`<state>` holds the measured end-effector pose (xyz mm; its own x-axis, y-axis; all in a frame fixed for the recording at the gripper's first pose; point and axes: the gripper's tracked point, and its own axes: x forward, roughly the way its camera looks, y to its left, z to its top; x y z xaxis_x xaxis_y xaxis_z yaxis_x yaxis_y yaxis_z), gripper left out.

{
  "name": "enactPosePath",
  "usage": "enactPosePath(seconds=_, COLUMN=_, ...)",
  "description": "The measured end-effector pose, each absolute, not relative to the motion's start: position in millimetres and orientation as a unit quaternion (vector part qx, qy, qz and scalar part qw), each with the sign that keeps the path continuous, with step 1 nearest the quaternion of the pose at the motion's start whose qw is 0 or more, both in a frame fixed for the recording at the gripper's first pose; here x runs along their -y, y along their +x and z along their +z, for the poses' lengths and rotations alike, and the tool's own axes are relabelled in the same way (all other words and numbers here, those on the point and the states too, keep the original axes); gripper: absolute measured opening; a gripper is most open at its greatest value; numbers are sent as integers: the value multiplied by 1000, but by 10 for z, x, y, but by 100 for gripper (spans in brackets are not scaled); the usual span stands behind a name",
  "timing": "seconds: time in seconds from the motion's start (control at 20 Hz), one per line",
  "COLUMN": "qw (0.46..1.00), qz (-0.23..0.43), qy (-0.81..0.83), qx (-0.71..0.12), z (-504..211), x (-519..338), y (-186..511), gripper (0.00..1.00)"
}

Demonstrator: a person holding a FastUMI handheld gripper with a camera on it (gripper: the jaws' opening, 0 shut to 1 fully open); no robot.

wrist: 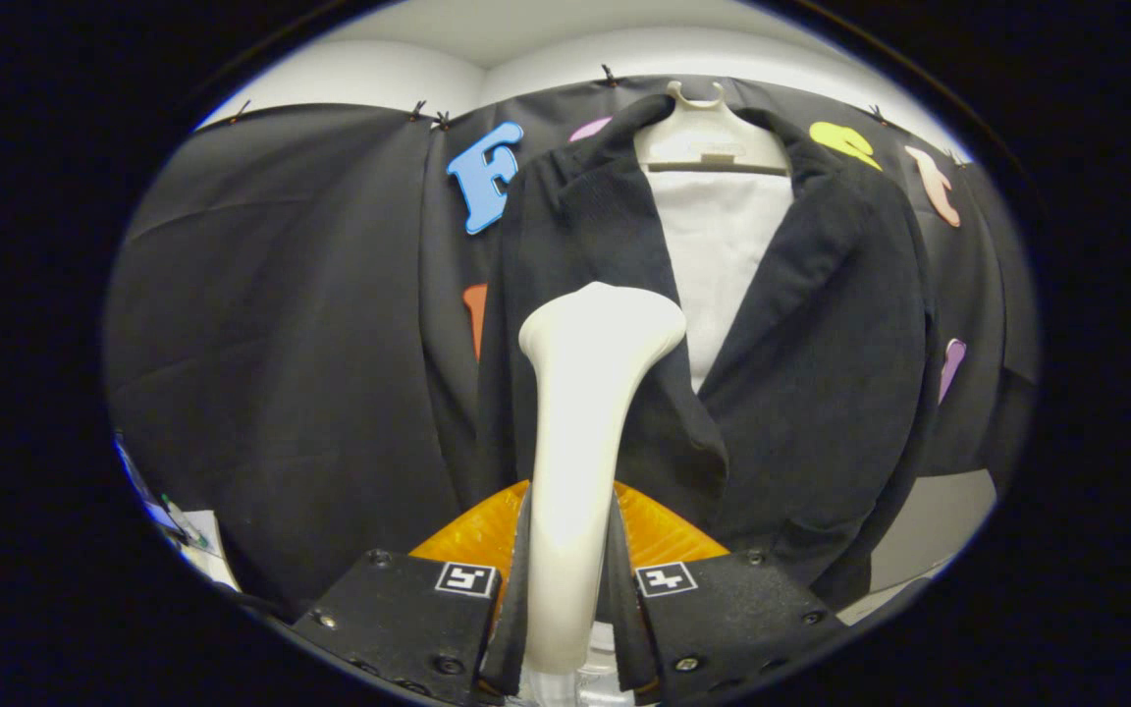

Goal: Iron the clothes twice with a garment steamer, once on the left side and once on the right side.

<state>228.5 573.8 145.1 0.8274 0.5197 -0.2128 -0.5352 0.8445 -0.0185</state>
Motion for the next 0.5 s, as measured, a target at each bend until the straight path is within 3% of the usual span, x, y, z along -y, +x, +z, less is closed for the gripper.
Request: enactPosePath(seconds=0.5, qw=947, qz=281, qy=-31, qx=-155, z=645, x=-5746, y=2245, gripper=39)
